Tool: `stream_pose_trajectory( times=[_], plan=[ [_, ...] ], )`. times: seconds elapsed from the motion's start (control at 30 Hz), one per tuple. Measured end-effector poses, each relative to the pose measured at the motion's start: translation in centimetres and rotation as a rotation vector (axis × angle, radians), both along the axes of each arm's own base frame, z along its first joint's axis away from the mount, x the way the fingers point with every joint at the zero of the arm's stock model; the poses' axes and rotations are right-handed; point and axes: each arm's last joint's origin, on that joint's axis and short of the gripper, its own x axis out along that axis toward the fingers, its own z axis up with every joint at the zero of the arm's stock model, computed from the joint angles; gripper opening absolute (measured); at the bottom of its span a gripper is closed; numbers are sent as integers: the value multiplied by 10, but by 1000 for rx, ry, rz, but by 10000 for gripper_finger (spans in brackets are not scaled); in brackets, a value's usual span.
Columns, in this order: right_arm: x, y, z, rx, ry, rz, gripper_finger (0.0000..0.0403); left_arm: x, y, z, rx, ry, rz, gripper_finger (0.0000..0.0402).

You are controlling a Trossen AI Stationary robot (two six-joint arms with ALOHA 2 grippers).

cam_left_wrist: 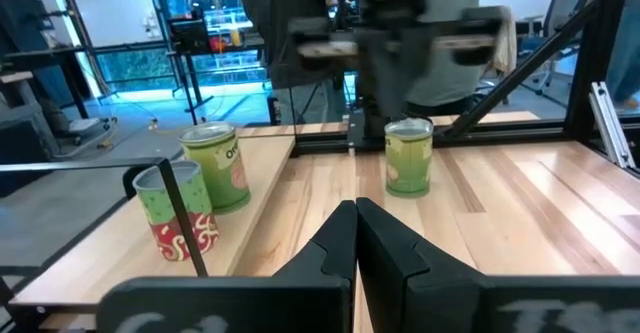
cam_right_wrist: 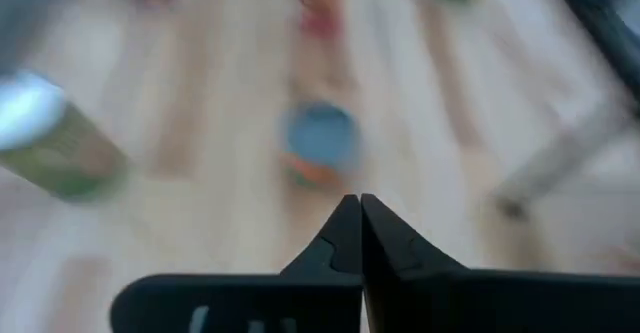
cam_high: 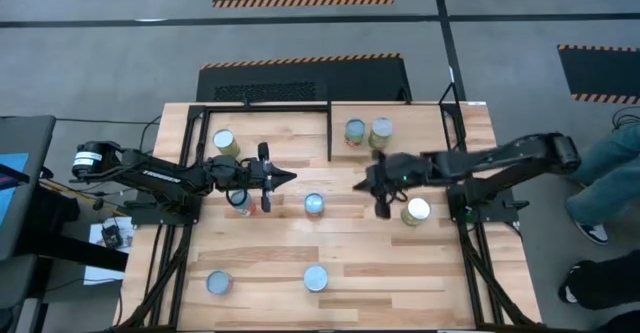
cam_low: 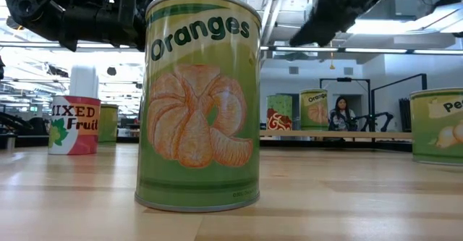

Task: Pick and place cans onto a shelf
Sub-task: Put the small canned oranges on the shelf

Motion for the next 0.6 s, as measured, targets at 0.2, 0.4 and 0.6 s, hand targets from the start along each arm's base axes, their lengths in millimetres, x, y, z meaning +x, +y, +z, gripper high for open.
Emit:
stream_pose_trajectory(
  times=[0.2, 0.4, 0.6],
  plan=[
    [36, 23, -22, -14, -16, 31, 77, 0, 1, 0, 13, 3, 31, 0],
    [81, 29, -36, -56, 103, 48, 157, 0, 1, -1, 12, 13, 34, 0],
    [113, 32, -48, -144, 262, 106, 194, 0, 1, -2, 11, 26, 26, 0]
  ],
)
